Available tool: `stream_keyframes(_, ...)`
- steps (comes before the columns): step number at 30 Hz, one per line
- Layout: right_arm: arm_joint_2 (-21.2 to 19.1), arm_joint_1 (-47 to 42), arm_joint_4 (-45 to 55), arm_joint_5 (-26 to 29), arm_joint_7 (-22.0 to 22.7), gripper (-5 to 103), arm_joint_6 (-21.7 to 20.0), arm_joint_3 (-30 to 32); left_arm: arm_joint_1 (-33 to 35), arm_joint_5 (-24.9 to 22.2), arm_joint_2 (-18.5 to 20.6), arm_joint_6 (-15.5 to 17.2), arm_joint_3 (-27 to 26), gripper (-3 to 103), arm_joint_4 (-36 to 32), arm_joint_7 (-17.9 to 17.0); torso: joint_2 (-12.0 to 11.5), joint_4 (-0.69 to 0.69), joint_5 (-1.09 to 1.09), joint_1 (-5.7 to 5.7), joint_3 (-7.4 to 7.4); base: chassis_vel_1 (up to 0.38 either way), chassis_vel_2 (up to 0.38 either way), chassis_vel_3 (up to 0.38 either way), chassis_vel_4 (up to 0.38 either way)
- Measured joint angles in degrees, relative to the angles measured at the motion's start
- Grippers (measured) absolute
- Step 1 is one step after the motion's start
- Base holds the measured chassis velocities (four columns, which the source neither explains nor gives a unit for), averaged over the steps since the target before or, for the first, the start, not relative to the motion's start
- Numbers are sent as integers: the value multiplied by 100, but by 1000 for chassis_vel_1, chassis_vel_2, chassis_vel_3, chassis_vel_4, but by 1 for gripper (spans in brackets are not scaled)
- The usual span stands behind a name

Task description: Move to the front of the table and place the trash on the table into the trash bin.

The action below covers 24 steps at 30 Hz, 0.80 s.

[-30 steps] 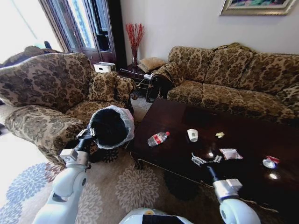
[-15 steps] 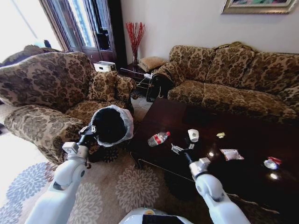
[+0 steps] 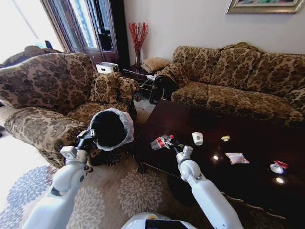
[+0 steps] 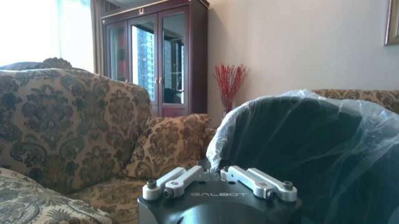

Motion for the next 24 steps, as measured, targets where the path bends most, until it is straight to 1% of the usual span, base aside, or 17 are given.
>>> stream_keyframes(2,15,82,-102,11,-146,100,3,-35,0,2,4,-13,-24,3,-3,6,0,1,0,0,0,0,0,0,0)
stream_keyframes(4,49,143,-181,1,-176,100,6,-75,1,-16,-2,-27,-34,3,-22,8,0,3,1,0,0,0,0,0,0)
stream_keyframes(7,104,208,-307,-55,-178,100,18,-135,21,-151,-46,-29,-46,3,-117,7,0,4,2,0,0,0,0,0,0)
stream_keyframes(9,155,284,-465,-140,-240,100,29,-191,59,-287,-108,-15,-44,3,-248,19,0,2,2,0,0,0,0,0,0)
stream_keyframes(12,193,339,-569,-169,-265,100,38,-212,63,-301,-122,-12,-33,3,-271,34,0,1,3,0,0,0,0,0,0)
stream_keyframes(14,237,422,-731,-215,-345,100,65,-219,46,-310,-120,-10,-19,3,-271,55,0,2,-1,0,0,0,0,0,0)
stream_keyframes(24,408,663,-1199,-285,-594,100,126,-250,72,-315,-87,-10,-66,3,-284,102,1,1,0,-1,-1,0,0,0,0)
